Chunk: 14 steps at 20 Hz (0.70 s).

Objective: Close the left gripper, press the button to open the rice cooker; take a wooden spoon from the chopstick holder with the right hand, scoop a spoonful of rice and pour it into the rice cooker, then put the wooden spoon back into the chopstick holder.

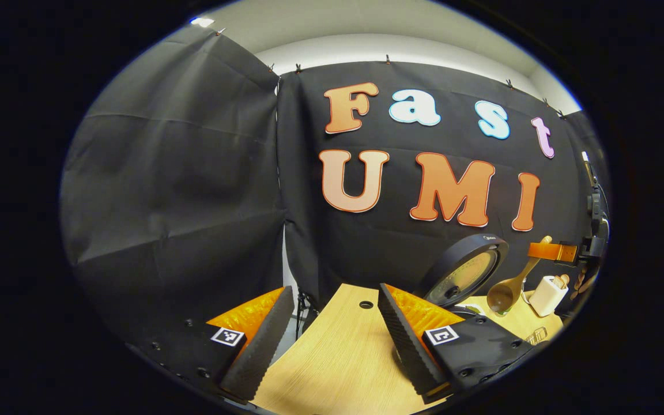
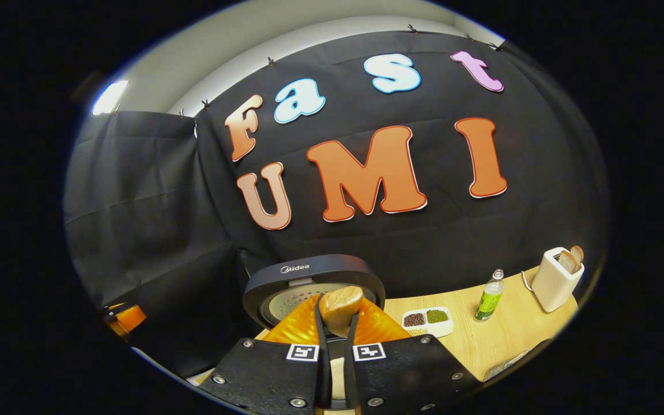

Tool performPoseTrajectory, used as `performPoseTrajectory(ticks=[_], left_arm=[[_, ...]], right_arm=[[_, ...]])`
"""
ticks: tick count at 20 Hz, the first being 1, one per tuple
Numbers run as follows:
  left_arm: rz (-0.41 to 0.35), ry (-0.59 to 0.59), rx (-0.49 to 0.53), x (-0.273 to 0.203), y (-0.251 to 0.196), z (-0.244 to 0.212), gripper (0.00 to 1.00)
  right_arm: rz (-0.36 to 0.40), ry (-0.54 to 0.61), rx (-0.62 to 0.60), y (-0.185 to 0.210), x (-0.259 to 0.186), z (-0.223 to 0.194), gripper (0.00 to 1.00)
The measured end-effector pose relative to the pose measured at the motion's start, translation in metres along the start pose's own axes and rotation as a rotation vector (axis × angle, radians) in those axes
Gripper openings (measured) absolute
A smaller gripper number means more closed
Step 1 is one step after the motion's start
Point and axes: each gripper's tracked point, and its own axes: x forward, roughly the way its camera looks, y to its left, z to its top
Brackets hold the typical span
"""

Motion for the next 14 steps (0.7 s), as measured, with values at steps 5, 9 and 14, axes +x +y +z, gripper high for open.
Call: performPoseTrajectory(ticks=[5,9,14], left_arm=[[-0.002,-0.004,-0.002,-0.003,0.0,0.001,0.95],[-0.002,-0.009,0.007,-0.008,0.0,0.004,0.95],[0.013,-0.037,0.015,-0.016,0.005,0.012,0.98]], right_arm=[[0.034,0.016,-0.083,0.013,-0.003,-0.011,0.07],[0.03,0.041,-0.068,0.01,-0.001,-0.022,0.07],[0.018,0.035,-0.008,0.0,-0.011,-0.017,0.07]])
